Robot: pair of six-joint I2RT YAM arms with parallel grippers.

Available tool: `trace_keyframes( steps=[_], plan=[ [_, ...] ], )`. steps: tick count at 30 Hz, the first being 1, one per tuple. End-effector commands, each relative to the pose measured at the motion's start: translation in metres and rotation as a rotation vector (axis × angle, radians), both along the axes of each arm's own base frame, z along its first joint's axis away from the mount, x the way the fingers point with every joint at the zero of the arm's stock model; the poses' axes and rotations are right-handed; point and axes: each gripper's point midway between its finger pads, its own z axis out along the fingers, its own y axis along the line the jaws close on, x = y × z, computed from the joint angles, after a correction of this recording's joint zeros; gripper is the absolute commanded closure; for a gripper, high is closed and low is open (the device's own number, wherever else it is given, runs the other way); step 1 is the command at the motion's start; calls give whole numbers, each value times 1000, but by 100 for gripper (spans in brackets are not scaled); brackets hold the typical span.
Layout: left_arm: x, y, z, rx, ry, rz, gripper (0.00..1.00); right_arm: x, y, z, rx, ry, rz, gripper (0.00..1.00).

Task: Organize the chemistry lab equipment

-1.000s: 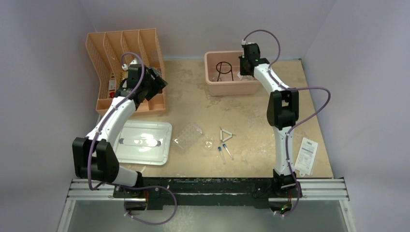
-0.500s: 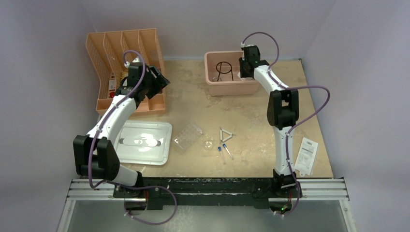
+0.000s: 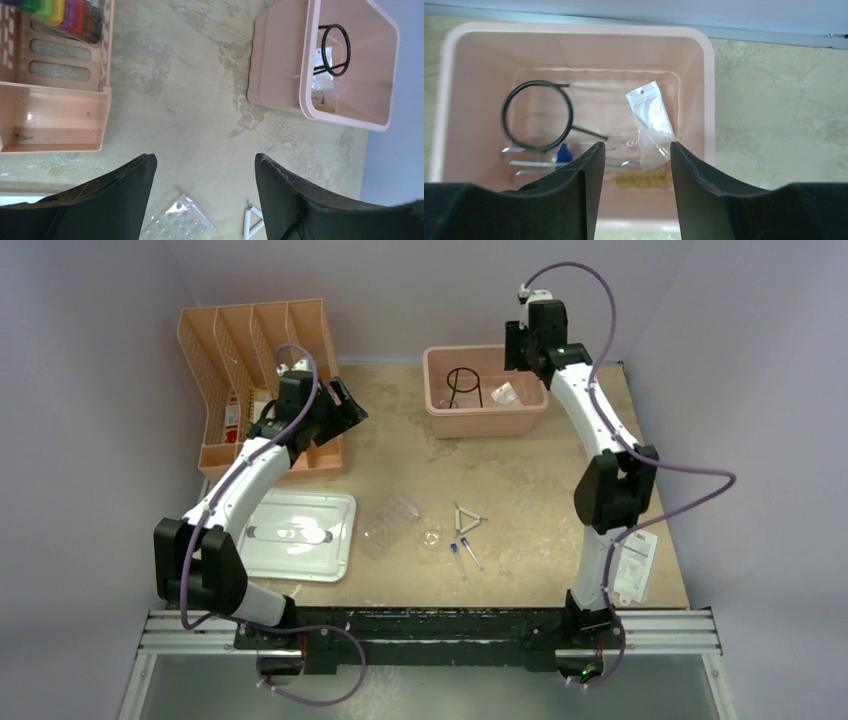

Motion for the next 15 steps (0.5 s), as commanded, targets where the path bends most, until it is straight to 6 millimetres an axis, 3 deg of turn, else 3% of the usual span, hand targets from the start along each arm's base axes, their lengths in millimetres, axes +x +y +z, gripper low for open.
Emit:
trace_keyframes(
  steps=[1, 4, 9, 15],
  plan=[
    [3, -13, 29, 42, -92, -45, 26, -48, 12, 53, 92, -37, 66, 46],
    [-3, -14, 26, 130, -74, -33, 24, -83, 20, 57, 126, -14, 121, 45],
    [-14, -29, 22, 145, -63, -88, 23, -146, 47, 29, 145, 74, 188, 43],
    [-18, -38, 17, 103, -66, -101, 23, -210, 83, -35, 152, 253, 238, 43]
  ],
)
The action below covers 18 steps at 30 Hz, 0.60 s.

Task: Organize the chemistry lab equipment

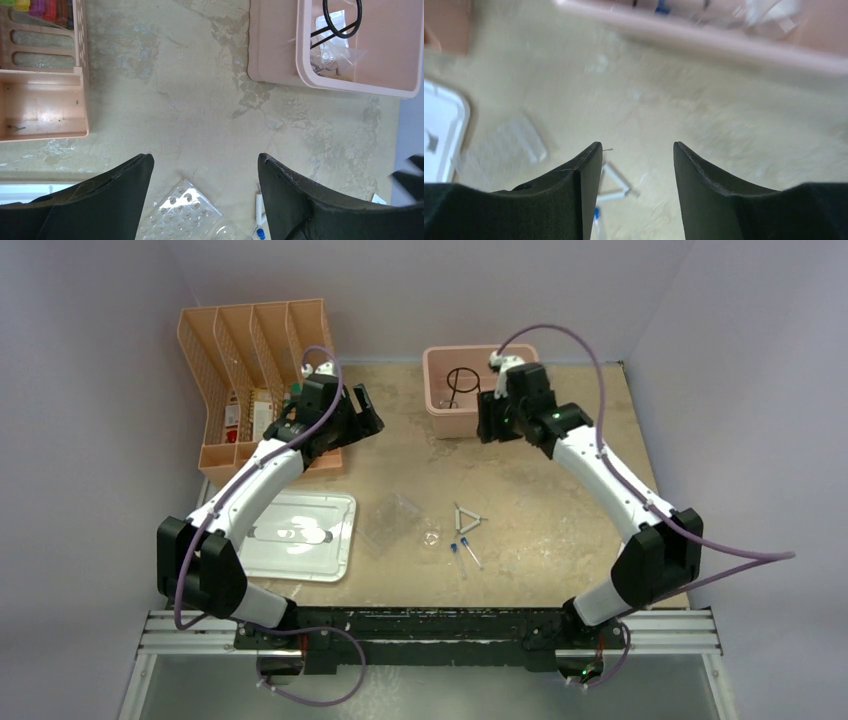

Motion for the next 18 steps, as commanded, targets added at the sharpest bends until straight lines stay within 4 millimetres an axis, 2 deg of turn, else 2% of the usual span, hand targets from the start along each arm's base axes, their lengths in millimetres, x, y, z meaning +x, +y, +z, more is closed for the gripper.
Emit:
trace_keyframes(
  steps=[1, 6, 9, 12, 15, 18],
  plan=[
    [3, -2, 19, -25, -72, -1, 23, -46, 24, -52, 16, 158, 36, 43],
    [7, -3, 22, -38, -93, 11, 23, -71, 45, -106, -66, 250, 142, 44],
    [9, -1, 23, -31, -98, 21, 23, -78, 49, -131, -130, 300, 183, 46],
    [9, 2, 20, -17, -94, 29, 25, -81, 55, -147, -160, 321, 220, 48],
    [8, 5, 19, -4, -96, 35, 26, -83, 61, -160, -171, 332, 257, 55],
    [7, 7, 20, 1, -100, 44, 27, -86, 60, -172, -190, 353, 272, 58]
  ],
)
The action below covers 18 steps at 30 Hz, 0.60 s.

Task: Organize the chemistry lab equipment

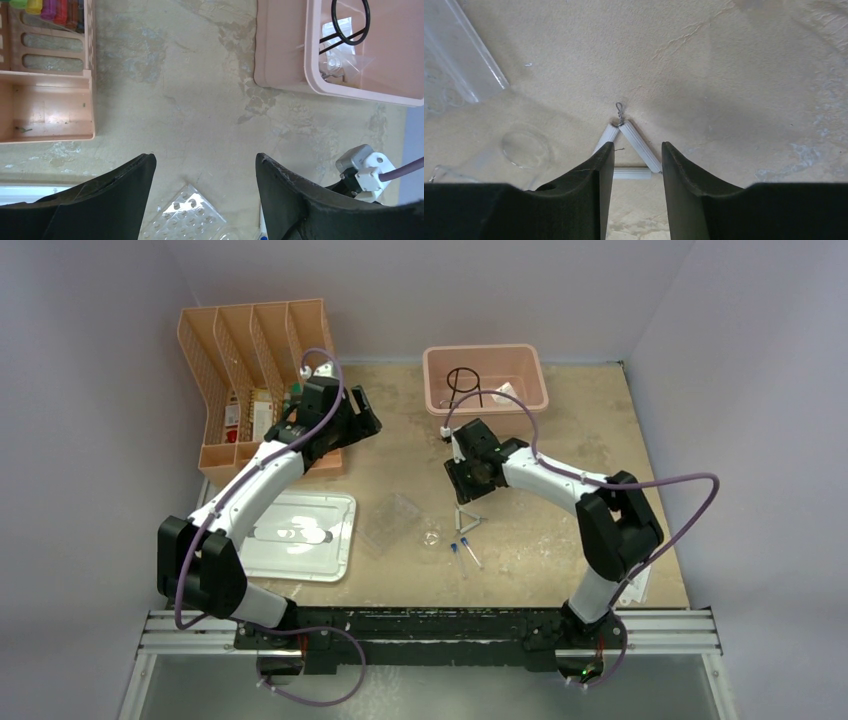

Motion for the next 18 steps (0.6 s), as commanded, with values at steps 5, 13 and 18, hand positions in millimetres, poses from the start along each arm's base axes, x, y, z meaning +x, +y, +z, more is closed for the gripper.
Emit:
trace_keyframes(
  steps=[5, 13, 18],
  plan=[
    [2, 3, 20, -13, -77, 20, 28, -4, -1, -22, -37, 21, 60, 59],
    [2, 4, 21, -13, -81, 25, 29, -16, 0, -34, -42, 83, 134, 63],
    [1, 4, 19, -14, -77, 27, 29, -24, -6, -41, -65, 112, 136, 63]
  ],
)
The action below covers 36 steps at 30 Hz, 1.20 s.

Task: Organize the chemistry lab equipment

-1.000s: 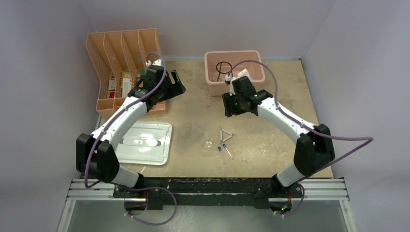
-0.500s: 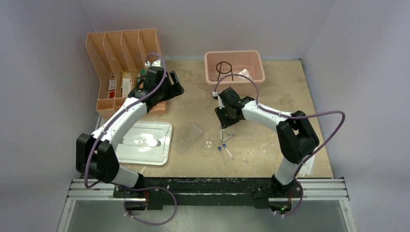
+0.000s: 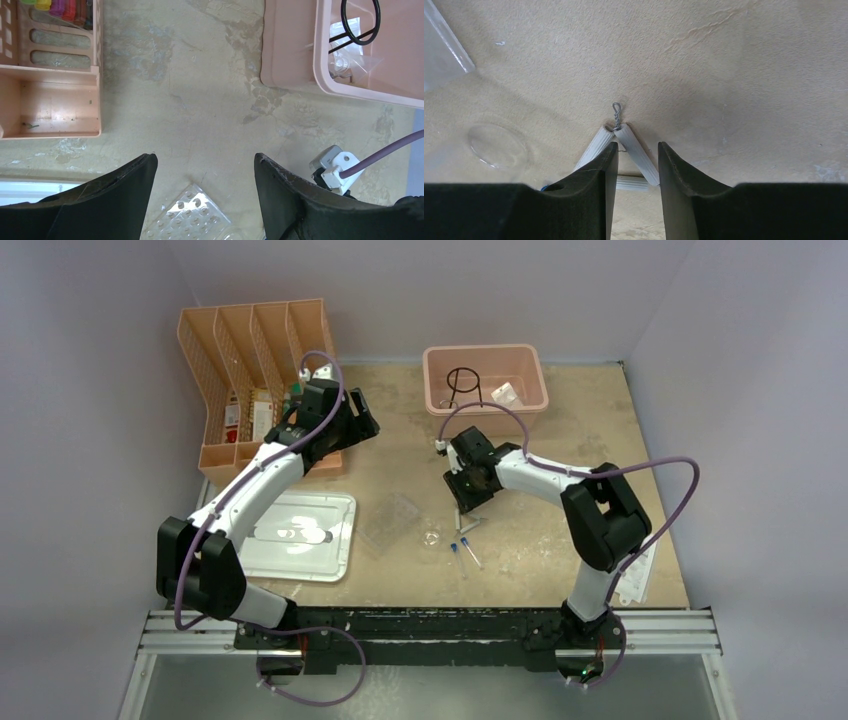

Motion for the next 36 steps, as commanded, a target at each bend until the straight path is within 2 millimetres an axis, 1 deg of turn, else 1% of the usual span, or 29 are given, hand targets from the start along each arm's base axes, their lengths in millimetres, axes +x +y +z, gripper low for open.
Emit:
trace_keyframes(
  steps=[1, 6, 9, 11, 13, 14, 16, 17, 18, 20, 23, 25, 27, 30, 36],
  plan=[
    [4, -1, 26, -29, -87, 10, 29, -14, -6, -7, -20, 42, 32, 64],
    [4, -1, 25, -34, -87, 11, 29, -18, -11, -16, -69, 41, 31, 70],
    [4, -1, 23, -35, -86, 11, 29, -15, -11, -21, -111, 23, 32, 73],
    [4, -2, 24, -36, -88, 10, 29, -12, -10, -24, -133, 12, 33, 77],
    [4, -2, 24, -35, -88, 10, 29, -9, -9, -26, -149, -3, 21, 85],
    [4, -1, 24, -34, -89, 10, 29, -6, -8, -26, -148, -14, 12, 90],
    [4, 0, 24, -28, -90, 12, 29, -1, -6, -21, -136, -43, -6, 97],
    [3, 0, 25, -26, -93, 12, 29, 1, -5, -17, -126, -54, -22, 100],
    [4, 1, 25, -23, -92, 13, 29, 4, -3, -11, -113, -68, -31, 100],
    [4, 2, 26, -16, -95, 14, 29, 11, 1, 6, -88, -108, -43, 100],
    [3, 3, 28, -12, -100, 15, 29, 28, 3, 42, -60, -219, -68, 100],
    [4, 3, 28, -9, -102, 17, 29, 40, 4, 72, -27, -301, -90, 100],
    [4, 4, 30, -9, -105, 16, 29, 50, 6, 108, 32, -387, -113, 100],
    [3, 4, 29, -8, -105, 16, 29, 66, 4, 156, 96, -503, -149, 100],
    [3, 5, 29, -5, -103, 20, 29, 94, -12, 231, 168, -682, -225, 100]
  ],
)
